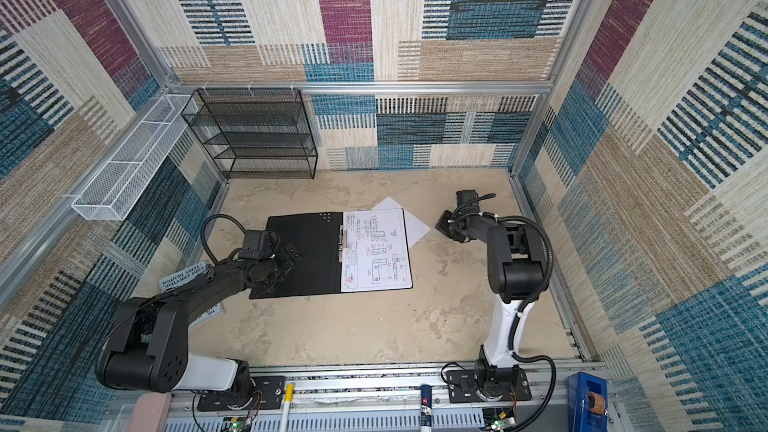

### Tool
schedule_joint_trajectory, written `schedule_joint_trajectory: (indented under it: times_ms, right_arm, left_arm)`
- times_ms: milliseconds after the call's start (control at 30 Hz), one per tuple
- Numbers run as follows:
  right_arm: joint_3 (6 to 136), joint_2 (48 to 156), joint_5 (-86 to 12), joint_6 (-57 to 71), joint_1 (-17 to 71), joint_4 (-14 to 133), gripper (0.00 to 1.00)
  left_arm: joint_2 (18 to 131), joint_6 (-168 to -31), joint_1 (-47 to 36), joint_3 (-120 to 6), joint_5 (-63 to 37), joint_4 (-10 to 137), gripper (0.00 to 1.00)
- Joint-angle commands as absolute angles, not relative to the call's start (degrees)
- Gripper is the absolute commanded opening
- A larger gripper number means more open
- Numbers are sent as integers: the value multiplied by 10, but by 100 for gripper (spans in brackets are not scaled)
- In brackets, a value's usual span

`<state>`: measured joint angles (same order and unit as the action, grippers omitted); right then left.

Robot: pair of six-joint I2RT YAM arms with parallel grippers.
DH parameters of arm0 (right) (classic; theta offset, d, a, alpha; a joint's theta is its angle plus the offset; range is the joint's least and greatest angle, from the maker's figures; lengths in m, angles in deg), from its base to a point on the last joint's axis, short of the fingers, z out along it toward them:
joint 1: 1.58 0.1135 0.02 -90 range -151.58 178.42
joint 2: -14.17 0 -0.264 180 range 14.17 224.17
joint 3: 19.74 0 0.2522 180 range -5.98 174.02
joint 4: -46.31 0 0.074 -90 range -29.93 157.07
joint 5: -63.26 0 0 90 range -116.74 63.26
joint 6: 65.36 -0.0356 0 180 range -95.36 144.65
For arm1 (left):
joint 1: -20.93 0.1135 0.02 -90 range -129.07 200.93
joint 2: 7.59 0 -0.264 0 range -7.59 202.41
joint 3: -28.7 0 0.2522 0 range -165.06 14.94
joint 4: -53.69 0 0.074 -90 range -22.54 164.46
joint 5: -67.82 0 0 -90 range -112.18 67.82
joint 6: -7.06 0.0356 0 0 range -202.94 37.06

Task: Put the files into the folder
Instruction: 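Release the drawing sheet and move the right gripper to the loose blank sheet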

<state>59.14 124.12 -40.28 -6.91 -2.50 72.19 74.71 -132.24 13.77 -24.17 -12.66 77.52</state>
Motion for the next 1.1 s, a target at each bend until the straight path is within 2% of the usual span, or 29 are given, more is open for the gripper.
schedule_joint_trajectory:
  times_ms: [0,133,300,333,633,867,1000,1067]
  right_arm:
    - [539,1192,-400,-88,-56,728,0]
    - [453,1118,-440,-81,-104,695,0]
    - [482,1077,-442,-51,-67,716,9]
    - [496,1077,-438,-45,-48,721,14]
    - [599,1177,-459,-33,62,721,49]
    - [661,1263,-504,-45,90,700,63]
    - [659,1282,-510,-51,90,686,74]
    - [657,1288,-512,-51,91,683,76]
  left_arm:
    - [755,-1333,141,-236,-136,827,97]
    - [759,-1332,142,-239,-122,820,96]
    - [764,-1323,142,-245,-108,822,96]
    - [765,-1320,142,-248,-108,825,95]
    - [758,-1329,142,-237,-99,825,96]
    - [770,-1345,142,-240,-93,814,97]
    - [779,-1346,142,-238,-90,812,97]
    - [781,-1347,142,-237,-90,813,97]
